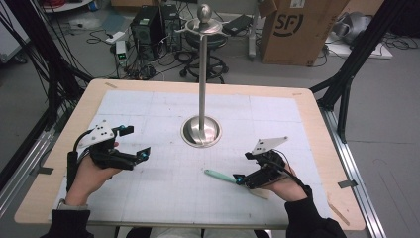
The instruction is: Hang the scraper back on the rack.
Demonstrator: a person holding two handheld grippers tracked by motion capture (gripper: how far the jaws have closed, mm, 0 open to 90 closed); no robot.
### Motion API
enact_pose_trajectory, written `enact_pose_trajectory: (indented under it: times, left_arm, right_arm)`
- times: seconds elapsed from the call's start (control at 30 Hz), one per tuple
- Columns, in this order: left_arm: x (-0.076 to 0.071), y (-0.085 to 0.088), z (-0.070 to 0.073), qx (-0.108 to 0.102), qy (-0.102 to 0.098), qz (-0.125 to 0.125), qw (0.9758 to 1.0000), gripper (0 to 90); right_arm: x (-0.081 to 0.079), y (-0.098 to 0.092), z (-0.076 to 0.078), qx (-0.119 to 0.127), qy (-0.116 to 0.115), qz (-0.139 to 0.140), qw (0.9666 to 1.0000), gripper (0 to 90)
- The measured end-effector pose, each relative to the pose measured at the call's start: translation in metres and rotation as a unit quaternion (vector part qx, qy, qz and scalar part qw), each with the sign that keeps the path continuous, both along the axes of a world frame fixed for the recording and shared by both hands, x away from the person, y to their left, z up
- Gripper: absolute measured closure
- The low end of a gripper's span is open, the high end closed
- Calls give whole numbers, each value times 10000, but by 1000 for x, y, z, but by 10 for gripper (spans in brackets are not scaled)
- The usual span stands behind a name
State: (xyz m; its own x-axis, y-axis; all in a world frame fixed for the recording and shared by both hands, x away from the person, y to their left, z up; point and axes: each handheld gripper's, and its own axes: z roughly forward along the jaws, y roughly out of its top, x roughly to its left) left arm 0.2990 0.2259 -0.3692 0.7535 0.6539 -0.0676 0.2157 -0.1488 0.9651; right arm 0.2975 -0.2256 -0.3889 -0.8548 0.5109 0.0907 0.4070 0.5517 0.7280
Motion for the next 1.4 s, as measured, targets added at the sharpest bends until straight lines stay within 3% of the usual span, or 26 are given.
enact_pose_trajectory:
  times: [0.03, 0.23, 0.37, 0.43, 0.47, 0.53, 0.63, 0.67, 0.8, 0.83, 0.87, 0.9, 1.03, 1.17, 1.33, 1.4]
  left_arm:
    - [0, 0, 0, 3, 5, 0, 10000, 17]
    - [0, -1, 0, 20, 2, -20, 10000, 17]
    - [0, -1, -1, 30, 16, -18, 10000, 17]
    - [0, -1, -1, 34, 19, -16, 10000, 17]
    - [0, -1, -1, 46, 20, -15, 10000, 17]
    - [0, -1, -1, 42, 19, -22, 10000, 17]
    - [0, -1, -1, 41, 3, 5, 10000, 17]
    - [0, 0, -1, 35, 0, 11, 10000, 17]
    - [0, 0, 0, 10, -25, 28, 10000, 18]
    - [0, 1, 0, 19, -19, 26, 10000, 17]
    - [0, 1, 0, 17, -8, 36, 10000, 17]
    - [0, 1, -1, 19, -3, 37, 10000, 17]
    - [0, 1, -1, 31, 12, 30, 10000, 17]
    - [0, 1, -1, 27, 14, 38, 10000, 17]
    - [0, 1, -2, 48, 20, 30, 10000, 17]
    - [0, 0, -2, 58, 31, 25, 10000, 17]
  right_arm:
    - [0, 4, -3, -154, 89, -35, 9998, 15]
    - [0, 18, -16, -771, 315, 152, 9964, 15]
    - [1, 23, -21, -1010, 376, 249, 9939, 18]
    - [1, 27, -27, -1268, 407, 349, 9905, 51]
    - [1, 27, -27, -1268, 407, 349, 9905, 51]
    - [0, 29, -31, -1497, 439, 468, 9867, 151]
    - [-2, 31, -32, -1637, 362, 488, 9846, 187]
    - [-2, 31, -33, -1760, 354, 500, 9825, 260]
    - [-2, 30, -33, -1778, 463, 491, 9817, 332]
    - [-2, 28, -33, -1737, 458, 491, 9825, 414]
    - [-2, 28, -33, -1737, 458, 491, 9825, 414]
    - [-2, 26, -32, -1728, 494, 448, 9827, 475]
    - [-1, 23, -31, -1700, 535, 435, 9830, 543]
    - [-4, 19, -29, -1844, 608, 467, 9799, 639]
    - [-4, 22, -27, -1964, 629, 441, 9775, 687]
    - [-5, 23, -28, -1936, 576, 463, 9783, 792]
